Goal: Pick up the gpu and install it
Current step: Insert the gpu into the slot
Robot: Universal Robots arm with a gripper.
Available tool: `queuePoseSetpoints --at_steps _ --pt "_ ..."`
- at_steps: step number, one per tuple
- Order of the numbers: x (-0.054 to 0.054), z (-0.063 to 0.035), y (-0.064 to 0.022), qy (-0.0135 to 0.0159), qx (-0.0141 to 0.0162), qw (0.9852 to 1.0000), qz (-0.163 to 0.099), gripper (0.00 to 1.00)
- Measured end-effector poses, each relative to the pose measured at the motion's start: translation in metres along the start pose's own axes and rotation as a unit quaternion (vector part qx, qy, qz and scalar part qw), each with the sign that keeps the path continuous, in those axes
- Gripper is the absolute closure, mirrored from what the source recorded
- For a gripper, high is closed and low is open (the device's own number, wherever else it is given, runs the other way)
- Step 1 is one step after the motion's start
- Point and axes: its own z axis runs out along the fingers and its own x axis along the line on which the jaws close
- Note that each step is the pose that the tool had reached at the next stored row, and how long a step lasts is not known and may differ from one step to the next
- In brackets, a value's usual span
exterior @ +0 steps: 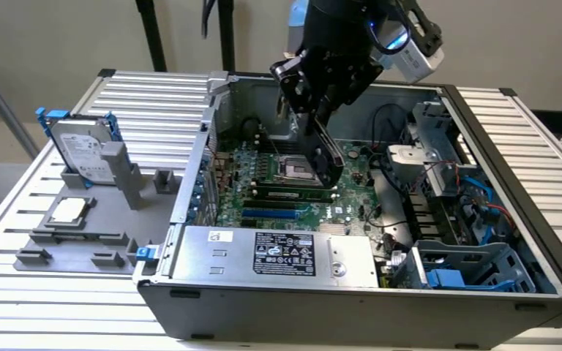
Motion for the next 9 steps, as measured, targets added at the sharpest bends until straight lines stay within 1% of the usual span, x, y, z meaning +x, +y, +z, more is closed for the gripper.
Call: queuePoseSetpoints --at_steps 2,4,6,9 --pt "-0.0001 0.0007 -0.0001 0.0005 0.0015 0.9998 -0.018 0.73" --pt "-0.0001 0.0013 -0.0002 0.001 0.0032 0.9993 -0.036 0.73" --pt "-0.0001 0.002 -0.0002 0.0015 0.0047 0.9985 -0.055 0.73" --pt "-0.0002 0.003 -0.0003 0.0023 0.0071 0.9966 -0.082 0.73"
